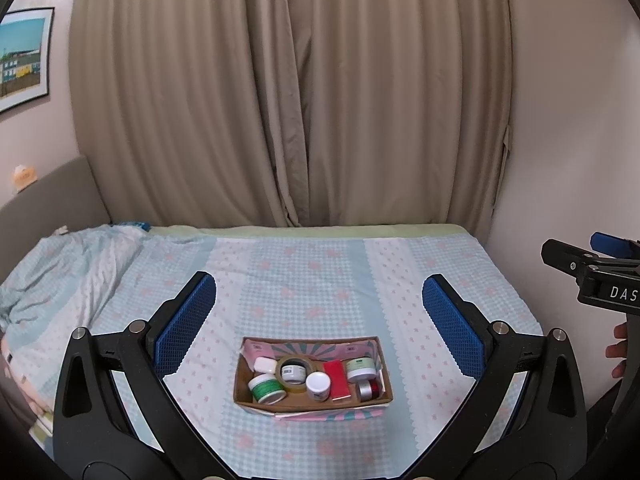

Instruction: Organize rigid objects

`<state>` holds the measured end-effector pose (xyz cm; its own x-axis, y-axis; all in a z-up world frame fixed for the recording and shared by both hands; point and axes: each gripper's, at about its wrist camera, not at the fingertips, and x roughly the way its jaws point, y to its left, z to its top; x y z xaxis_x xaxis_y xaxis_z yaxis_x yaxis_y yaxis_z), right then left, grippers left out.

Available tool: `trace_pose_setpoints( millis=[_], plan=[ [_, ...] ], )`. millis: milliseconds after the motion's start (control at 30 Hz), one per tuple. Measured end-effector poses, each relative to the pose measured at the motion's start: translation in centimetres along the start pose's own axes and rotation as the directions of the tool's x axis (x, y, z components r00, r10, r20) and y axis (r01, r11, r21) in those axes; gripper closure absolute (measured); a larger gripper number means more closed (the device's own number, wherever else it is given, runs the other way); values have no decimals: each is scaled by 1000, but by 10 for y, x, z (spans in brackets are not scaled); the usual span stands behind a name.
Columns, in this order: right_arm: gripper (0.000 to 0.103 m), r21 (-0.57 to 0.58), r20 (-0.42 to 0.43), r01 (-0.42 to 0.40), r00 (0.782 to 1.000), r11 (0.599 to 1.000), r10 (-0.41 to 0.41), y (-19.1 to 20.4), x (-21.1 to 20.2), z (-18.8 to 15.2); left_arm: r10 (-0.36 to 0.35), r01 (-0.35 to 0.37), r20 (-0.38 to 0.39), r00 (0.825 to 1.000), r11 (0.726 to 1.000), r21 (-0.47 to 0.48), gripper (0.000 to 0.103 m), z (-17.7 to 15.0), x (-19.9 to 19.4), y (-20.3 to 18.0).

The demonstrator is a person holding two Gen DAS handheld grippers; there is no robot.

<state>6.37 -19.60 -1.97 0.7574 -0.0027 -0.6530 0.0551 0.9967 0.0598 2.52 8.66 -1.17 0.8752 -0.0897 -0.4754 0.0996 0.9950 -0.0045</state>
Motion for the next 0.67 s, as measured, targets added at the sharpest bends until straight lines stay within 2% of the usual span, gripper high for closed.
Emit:
trace_pose_setpoints(
  millis=[300,533,667],
  plan=[
    [0,2,9,7,1000,1000,-7,0,0,-1,-10,11,30,999,1000,-14,0,-4,-3,5],
    [0,3,10,9,1000,1000,-9,1,1,-3,38,-37,68,997,999,-11,0,-4,-7,5],
    [0,4,9,9,1000,1000,-9,0,1,-3,28,-27,77,997,999,-19,0,-6,-8,7]
  ],
)
